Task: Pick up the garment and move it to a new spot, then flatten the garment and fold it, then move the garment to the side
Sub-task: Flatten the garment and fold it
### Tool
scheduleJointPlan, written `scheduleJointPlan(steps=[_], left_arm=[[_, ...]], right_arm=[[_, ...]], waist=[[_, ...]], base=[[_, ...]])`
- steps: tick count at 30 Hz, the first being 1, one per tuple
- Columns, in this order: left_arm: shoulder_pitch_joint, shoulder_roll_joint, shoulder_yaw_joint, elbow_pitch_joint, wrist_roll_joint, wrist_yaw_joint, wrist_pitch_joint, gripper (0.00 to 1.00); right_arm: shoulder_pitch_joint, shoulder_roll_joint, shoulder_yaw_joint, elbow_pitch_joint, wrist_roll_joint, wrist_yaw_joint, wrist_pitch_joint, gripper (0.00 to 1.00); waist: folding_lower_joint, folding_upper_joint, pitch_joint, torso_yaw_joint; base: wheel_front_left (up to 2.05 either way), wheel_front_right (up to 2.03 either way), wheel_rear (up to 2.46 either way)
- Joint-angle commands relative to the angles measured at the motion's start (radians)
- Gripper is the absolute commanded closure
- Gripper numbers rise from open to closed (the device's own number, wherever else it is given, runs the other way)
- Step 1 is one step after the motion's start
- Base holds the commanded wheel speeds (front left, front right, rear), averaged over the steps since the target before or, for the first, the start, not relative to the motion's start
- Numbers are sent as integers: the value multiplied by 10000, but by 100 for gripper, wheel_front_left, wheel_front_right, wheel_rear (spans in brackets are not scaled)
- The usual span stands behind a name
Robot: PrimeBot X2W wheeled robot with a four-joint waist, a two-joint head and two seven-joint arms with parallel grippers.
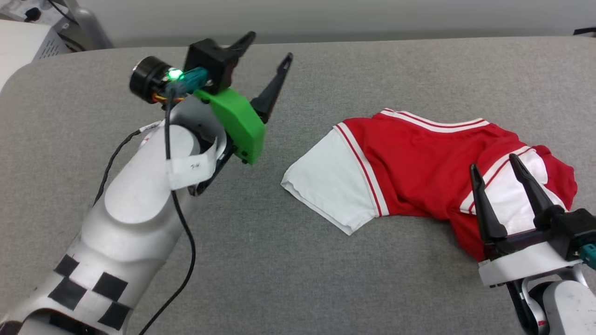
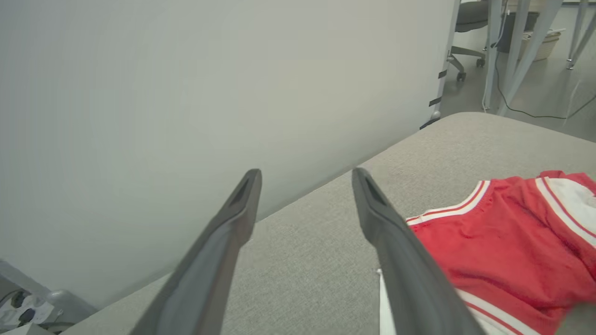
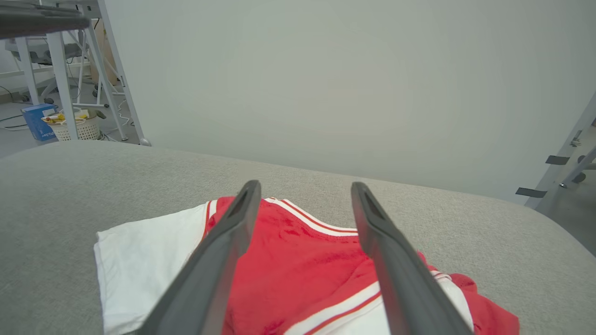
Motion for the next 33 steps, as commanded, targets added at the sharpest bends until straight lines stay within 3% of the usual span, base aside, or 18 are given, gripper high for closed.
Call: scheduleJointPlan(steps=[1,6,9,19,28,31,32,33], left_arm=[[-480,156,-572,143,-583,-25,568,0],[-1452,481,-2376,591,-2822,-25,3401,0],[-1983,800,-3453,679,-3534,-26,4603,0],[-2447,1215,-6078,1143,-5525,-26,6947,0],[-2049,1427,-6810,1310,-5053,-26,7267,0],[-1864,1463,-6826,1120,-4356,-26,7477,0],[-1796,1482,-6827,1047,-4106,-26,7523,63],[-1756,1490,-6828,996,-3947,-26,7503,84]], right_arm=[[80,79,71,-56,-130,-7,-89,0],[-28,224,278,-44,-338,-7,-90,0],[-152,258,434,-27,-442,-7,-90,0],[-691,246,823,139,-644,-7,-91,0],[-882,264,920,240,-709,-7,-91,0],[-912,232,905,287,-723,-7,-91,0],[-930,229,907,300,-739,-7,-91,0],[-943,227,923,313,-754,-7,-91,0]], waist=[[0,0,214,-229],[0,0,447,-551],[0,0,630,-760],[0,0,1212,-1329],[0,0,1454,-1535],[0,0,1482,-1499],[0,0,1475,-1474],[0,0,1458,-1446]], base=[[0,0,0],[0,0,0],[0,0,0],[0,0,0],[0,0,0],[0,0,0],[0,0,0],[0,0,0]])
